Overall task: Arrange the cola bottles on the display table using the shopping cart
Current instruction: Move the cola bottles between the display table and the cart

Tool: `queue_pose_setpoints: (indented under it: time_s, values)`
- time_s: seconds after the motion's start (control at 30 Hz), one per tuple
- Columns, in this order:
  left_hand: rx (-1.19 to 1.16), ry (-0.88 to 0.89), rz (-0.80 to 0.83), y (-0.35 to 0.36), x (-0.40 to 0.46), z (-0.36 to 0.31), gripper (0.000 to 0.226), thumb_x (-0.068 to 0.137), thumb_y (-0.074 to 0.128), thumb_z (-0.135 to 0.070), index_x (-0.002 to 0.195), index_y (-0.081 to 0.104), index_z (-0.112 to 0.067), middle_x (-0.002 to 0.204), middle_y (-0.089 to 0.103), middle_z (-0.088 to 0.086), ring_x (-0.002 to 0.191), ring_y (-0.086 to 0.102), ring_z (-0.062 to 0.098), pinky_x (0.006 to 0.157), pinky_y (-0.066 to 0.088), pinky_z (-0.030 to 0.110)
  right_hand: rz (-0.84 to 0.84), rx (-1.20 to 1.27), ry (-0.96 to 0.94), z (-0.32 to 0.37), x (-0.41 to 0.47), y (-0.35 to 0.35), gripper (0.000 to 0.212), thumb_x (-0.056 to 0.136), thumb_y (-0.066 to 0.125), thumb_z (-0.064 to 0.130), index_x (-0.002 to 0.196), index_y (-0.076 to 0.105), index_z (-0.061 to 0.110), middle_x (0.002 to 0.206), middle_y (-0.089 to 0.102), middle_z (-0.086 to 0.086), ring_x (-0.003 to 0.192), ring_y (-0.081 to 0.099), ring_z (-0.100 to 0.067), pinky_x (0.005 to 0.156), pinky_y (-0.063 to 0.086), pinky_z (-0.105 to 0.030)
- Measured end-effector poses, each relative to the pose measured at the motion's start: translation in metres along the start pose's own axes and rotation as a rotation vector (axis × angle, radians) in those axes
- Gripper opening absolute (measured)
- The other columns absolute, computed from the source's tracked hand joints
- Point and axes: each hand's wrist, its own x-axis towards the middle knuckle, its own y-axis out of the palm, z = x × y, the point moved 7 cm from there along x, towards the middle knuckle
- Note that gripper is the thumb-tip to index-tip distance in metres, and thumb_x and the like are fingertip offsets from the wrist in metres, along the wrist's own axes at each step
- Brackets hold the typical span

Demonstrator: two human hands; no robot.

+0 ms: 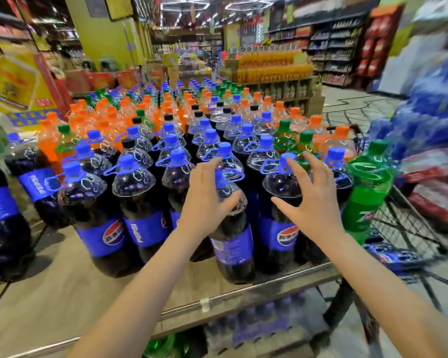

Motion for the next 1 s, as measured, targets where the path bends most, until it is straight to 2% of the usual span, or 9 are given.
queue_pose_setpoints:
  time_s: [0.07, 0.13, 0.23, 0.27, 0.33, 0.43, 0.6, 0.87, 1.0]
  values:
    - [-0.102, -0.005, 0.010, 0.013, -0.003, -0.003, 0.078, 0.082, 0.070, -0.042, 0.146, 0.033, -0.018, 0.135, 0.040, 0.001, 0.126, 0.037, 0.012, 0.103, 0.022, 0.012, 0.105, 0.045, 0.063, -0.010, 0.000, 0.012, 0.088, 0.070, 0.082, 0.033, 0.145, 0.037, 0.025, 0.149, 0.031, -0.016, 0.134, 0.029, -0.031, 0.109, 0.027, -0.039]
    - [-0.270, -0.085, 0.026, 0.028, -0.012, -0.001, 0.085, 0.082, 0.075, -0.040, 0.147, 0.020, -0.038, 0.145, 0.034, -0.012, 0.133, 0.032, -0.006, 0.110, 0.025, 0.011, 0.197, 0.102, 0.105, -0.016, -0.003, 0.024, 0.091, 0.073, 0.080, 0.036, 0.148, 0.028, 0.033, 0.151, 0.029, -0.015, 0.137, 0.028, -0.032, 0.108, 0.031, -0.042]
    - [-0.455, -0.234, -0.051, 0.043, -0.028, 0.014, 0.098, 0.077, 0.082, -0.035, 0.151, 0.018, -0.033, 0.150, 0.039, -0.001, 0.138, 0.037, 0.003, 0.114, 0.035, 0.033, 0.260, 0.107, 0.084, -0.017, -0.009, 0.034, 0.095, 0.073, 0.080, 0.039, 0.148, 0.021, 0.040, 0.154, 0.023, -0.012, 0.141, 0.022, -0.029, 0.109, 0.028, -0.038]
    - [-0.462, -0.255, -0.074, 0.046, -0.032, 0.018, 0.103, 0.074, 0.084, -0.036, 0.151, 0.017, -0.030, 0.150, 0.039, 0.001, 0.139, 0.038, 0.007, 0.115, 0.034, 0.034, 0.272, 0.118, 0.082, -0.018, -0.011, 0.036, 0.097, 0.072, 0.080, 0.039, 0.148, 0.020, 0.041, 0.156, 0.019, -0.010, 0.143, 0.018, -0.028, 0.108, 0.024, -0.034]
    - [-0.458, -0.292, -0.068, 0.056, -0.045, 0.027, 0.118, 0.065, 0.091, -0.029, 0.151, 0.010, -0.033, 0.152, 0.035, 0.000, 0.141, 0.034, 0.007, 0.115, 0.031, 0.024, 0.277, 0.140, 0.072, -0.021, -0.014, 0.039, 0.102, 0.069, 0.083, 0.038, 0.149, 0.020, 0.040, 0.158, 0.013, -0.008, 0.145, 0.016, -0.026, 0.109, 0.021, -0.032]
    - [-0.467, -0.374, 0.017, 0.081, -0.079, 0.044, 0.136, 0.054, 0.097, -0.022, 0.151, 0.003, -0.030, 0.156, 0.024, -0.014, 0.142, 0.027, -0.004, 0.111, 0.026, 0.010, 0.269, 0.164, 0.071, -0.024, -0.019, 0.040, 0.110, 0.064, 0.087, 0.036, 0.149, 0.018, 0.039, 0.158, 0.011, -0.007, 0.144, 0.017, -0.026, 0.107, 0.027, -0.034]
    - [-0.409, -0.497, 0.096, 0.111, -0.116, 0.066, 0.125, 0.062, 0.092, -0.036, 0.153, 0.009, -0.019, 0.142, 0.046, -0.013, 0.127, 0.046, 0.002, 0.091, 0.031, -0.003, 0.242, 0.185, 0.055, -0.027, -0.023, 0.040, 0.109, 0.064, 0.087, 0.033, 0.150, 0.020, 0.033, 0.158, 0.013, -0.009, 0.144, 0.016, -0.026, 0.109, 0.021, -0.032]
    - [-0.332, -0.494, 0.090, 0.118, -0.118, 0.072, 0.130, 0.058, 0.082, -0.060, 0.154, 0.005, -0.018, 0.148, 0.044, -0.003, 0.132, 0.045, 0.006, 0.099, 0.032, 0.004, 0.221, 0.242, 0.024, -0.030, -0.026, 0.044, 0.106, 0.068, 0.085, 0.031, 0.150, 0.018, 0.034, 0.158, 0.011, -0.008, 0.146, 0.012, -0.026, 0.113, 0.016, -0.033]
    - [-0.325, -0.503, 0.083, 0.118, -0.121, 0.072, 0.128, 0.062, 0.080, -0.062, 0.155, 0.000, -0.026, 0.153, 0.038, -0.006, 0.137, 0.041, 0.006, 0.111, 0.038, 0.031, 0.160, 0.230, -0.028, -0.032, -0.034, 0.048, 0.095, 0.076, 0.080, 0.032, 0.150, 0.020, 0.025, 0.158, 0.006, -0.014, 0.147, 0.005, -0.028, 0.117, 0.012, -0.033]
